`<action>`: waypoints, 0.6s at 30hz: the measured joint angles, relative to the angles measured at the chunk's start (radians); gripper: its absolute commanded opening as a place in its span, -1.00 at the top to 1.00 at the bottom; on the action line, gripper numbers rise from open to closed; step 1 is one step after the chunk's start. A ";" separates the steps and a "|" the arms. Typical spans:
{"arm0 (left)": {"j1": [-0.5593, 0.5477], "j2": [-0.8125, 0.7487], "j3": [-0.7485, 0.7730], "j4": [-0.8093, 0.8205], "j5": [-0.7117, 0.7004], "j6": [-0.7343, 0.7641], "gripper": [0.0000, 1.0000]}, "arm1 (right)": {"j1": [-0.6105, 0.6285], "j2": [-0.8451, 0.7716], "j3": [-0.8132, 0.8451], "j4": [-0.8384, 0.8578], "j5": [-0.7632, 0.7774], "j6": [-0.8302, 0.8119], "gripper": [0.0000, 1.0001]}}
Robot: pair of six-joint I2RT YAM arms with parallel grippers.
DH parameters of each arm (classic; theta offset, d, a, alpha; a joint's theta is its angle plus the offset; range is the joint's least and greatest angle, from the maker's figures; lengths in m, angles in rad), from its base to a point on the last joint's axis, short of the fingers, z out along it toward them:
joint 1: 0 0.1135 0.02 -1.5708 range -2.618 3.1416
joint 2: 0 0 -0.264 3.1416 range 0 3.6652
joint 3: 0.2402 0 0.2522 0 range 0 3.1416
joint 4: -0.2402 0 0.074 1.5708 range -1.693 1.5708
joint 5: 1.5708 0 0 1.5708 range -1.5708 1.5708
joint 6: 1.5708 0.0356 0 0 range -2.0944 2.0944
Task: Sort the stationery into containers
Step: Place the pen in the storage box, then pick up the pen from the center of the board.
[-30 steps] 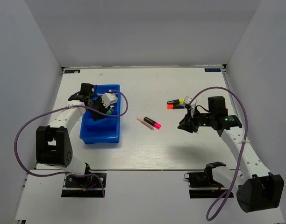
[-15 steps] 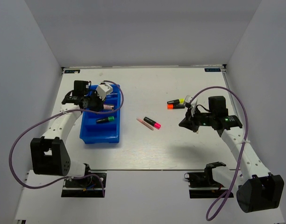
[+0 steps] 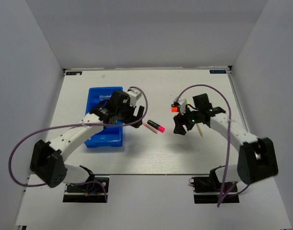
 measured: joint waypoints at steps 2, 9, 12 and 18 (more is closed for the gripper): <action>-0.013 -0.093 -0.106 -0.003 -0.067 -0.086 -1.00 | 0.051 0.127 0.071 0.013 0.037 0.017 -0.42; -0.099 -0.524 -0.311 -0.059 -0.203 -0.247 -1.00 | 0.183 0.422 0.306 0.046 0.167 0.055 -0.47; -0.107 -0.655 -0.351 -0.100 -0.237 -0.288 -1.00 | 0.235 0.503 0.375 0.062 0.204 0.062 -0.47; -0.111 -0.800 -0.358 -0.225 -0.284 -0.327 -1.00 | 0.317 0.587 0.403 0.070 0.265 0.071 -0.47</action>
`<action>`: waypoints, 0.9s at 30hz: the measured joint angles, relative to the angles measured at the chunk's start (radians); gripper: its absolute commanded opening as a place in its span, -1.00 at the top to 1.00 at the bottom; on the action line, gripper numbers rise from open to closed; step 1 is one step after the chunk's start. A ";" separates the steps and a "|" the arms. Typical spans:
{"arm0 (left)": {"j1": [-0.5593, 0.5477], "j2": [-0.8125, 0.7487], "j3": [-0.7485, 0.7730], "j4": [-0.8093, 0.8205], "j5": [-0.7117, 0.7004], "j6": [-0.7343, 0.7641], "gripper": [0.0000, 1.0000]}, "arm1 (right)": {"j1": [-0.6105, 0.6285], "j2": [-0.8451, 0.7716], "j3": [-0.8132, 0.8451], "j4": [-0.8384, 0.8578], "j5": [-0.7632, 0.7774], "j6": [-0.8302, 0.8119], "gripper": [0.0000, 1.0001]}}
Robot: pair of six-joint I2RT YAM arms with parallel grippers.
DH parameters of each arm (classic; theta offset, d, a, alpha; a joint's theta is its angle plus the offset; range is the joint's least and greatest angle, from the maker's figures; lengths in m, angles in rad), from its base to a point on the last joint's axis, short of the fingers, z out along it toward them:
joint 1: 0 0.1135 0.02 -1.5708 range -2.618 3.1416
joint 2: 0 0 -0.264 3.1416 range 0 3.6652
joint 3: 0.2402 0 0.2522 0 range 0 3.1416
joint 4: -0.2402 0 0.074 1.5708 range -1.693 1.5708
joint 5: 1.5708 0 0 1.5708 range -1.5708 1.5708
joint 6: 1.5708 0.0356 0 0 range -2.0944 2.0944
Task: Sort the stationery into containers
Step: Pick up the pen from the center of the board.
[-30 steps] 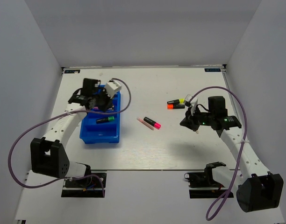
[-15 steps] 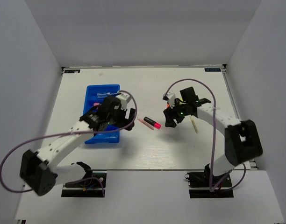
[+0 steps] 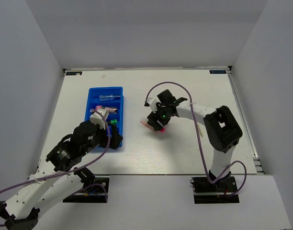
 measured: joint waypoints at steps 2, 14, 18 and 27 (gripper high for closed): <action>0.000 -0.030 0.000 -0.027 -0.006 -0.004 -1.00 | 0.023 0.026 0.016 -0.001 0.031 0.003 -0.47; -0.002 -0.121 -0.011 -0.118 -0.008 -0.015 -1.00 | 0.075 0.106 0.088 0.016 0.169 0.017 -0.39; -0.003 -0.127 -0.014 -0.135 -0.008 -0.014 -1.00 | 0.075 0.107 0.090 0.016 0.153 0.018 -0.42; -0.005 -0.129 -0.014 -0.139 -0.001 -0.014 -1.00 | 0.061 0.107 0.105 -0.031 -0.044 0.072 -0.36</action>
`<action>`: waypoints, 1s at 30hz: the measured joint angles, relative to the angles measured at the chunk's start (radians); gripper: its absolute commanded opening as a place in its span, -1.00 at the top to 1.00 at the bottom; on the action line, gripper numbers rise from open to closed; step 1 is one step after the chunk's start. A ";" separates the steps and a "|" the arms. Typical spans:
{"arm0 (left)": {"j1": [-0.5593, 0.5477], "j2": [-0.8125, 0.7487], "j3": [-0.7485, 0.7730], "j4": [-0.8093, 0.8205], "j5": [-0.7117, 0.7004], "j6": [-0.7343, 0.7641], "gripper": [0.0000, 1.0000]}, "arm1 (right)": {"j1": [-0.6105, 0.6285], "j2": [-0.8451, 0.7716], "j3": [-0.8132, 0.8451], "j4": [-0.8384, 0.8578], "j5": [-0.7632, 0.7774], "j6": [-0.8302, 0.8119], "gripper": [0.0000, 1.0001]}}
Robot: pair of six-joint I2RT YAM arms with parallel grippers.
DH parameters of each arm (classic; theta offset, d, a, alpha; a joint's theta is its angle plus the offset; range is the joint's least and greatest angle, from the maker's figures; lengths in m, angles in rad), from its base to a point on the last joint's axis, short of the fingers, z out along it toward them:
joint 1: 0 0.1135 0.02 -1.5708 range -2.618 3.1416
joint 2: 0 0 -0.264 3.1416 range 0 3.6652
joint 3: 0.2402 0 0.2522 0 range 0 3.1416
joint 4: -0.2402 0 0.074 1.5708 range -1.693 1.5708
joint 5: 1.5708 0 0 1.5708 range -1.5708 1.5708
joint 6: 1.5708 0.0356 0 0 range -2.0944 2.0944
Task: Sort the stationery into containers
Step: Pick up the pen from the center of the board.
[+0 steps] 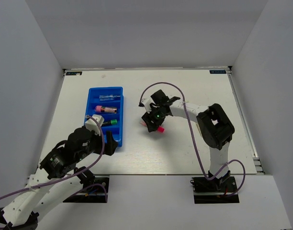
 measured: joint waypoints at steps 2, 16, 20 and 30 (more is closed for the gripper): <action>0.000 -0.004 0.000 0.000 0.003 0.000 -1.00 | 0.000 0.000 0.002 -0.010 -0.008 0.013 -0.30; 0.000 -0.018 -0.018 0.001 0.022 0.006 -1.00 | -0.028 0.000 0.008 -0.014 0.027 0.086 -0.30; 0.000 -0.018 -0.019 0.005 0.030 0.007 -1.00 | -0.033 0.000 0.005 -0.011 0.036 0.084 -0.30; 0.000 -0.032 -0.069 0.006 0.049 -0.004 -1.00 | -0.009 -0.042 -0.089 0.114 0.097 0.061 -0.24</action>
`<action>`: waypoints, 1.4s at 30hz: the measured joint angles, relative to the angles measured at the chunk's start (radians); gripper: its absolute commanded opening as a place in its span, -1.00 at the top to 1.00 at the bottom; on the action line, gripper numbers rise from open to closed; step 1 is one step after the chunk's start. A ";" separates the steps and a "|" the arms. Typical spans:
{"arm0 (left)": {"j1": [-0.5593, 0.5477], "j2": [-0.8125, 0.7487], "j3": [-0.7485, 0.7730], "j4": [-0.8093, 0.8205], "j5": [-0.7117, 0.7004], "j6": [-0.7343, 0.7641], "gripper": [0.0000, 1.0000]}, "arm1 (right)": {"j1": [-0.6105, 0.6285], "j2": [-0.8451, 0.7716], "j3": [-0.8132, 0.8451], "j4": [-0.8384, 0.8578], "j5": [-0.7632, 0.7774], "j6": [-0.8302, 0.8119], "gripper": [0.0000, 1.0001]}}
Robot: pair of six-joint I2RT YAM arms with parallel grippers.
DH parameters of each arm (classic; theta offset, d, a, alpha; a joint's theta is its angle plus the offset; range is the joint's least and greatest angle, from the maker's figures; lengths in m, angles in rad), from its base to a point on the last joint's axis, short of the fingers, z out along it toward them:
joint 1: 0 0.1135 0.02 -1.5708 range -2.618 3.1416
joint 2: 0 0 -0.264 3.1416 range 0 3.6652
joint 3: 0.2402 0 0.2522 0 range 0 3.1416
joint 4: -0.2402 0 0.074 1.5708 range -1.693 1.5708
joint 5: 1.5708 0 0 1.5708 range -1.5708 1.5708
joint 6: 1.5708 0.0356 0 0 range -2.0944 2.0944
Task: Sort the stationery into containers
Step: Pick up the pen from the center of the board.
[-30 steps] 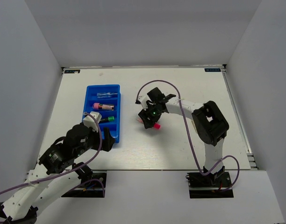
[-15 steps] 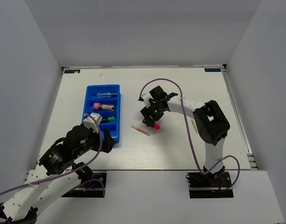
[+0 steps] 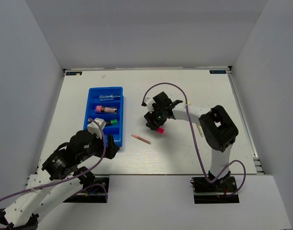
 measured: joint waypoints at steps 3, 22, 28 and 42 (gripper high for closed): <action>0.000 -0.011 0.002 -0.005 0.000 0.000 -1.00 | 0.023 -0.015 -0.032 0.042 0.043 -0.020 -0.24; 0.000 -0.057 0.023 -0.050 -0.002 0.008 -1.00 | 0.098 -0.040 -0.089 0.134 0.140 -0.134 1.00; 0.000 -0.058 0.055 -0.055 -0.011 0.019 -1.00 | 0.092 -0.021 -0.035 0.045 0.109 -0.159 1.00; 0.000 -0.066 0.103 -0.036 -0.016 0.045 -1.00 | 0.098 0.035 0.589 -0.353 -0.155 -0.213 1.00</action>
